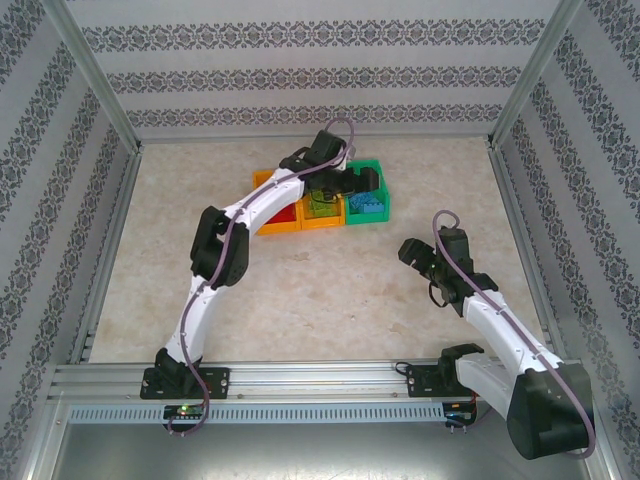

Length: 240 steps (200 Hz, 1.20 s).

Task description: Sort the legos into containers by color

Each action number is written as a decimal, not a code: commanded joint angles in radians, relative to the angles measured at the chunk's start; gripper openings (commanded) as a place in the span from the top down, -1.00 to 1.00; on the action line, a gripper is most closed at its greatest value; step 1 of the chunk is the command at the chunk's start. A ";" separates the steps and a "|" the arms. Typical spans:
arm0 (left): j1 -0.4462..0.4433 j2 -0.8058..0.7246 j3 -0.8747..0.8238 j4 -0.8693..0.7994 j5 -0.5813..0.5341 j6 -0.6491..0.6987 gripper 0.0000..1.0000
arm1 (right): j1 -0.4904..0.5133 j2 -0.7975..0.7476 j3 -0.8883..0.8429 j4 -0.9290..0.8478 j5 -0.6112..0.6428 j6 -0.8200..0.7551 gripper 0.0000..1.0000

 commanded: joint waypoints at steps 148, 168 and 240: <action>0.081 -1.065 -1.176 0.324 -0.787 0.476 -0.99 | -0.113 0.202 -0.123 0.729 0.285 -0.566 -0.96; 0.087 -1.097 -1.202 0.304 -0.844 0.490 -0.99 | -0.115 0.224 -0.118 0.788 0.249 -0.557 -0.96; 0.121 -1.129 -1.267 0.322 -1.202 0.479 -0.99 | -0.069 0.514 0.042 0.841 0.303 -0.643 -0.96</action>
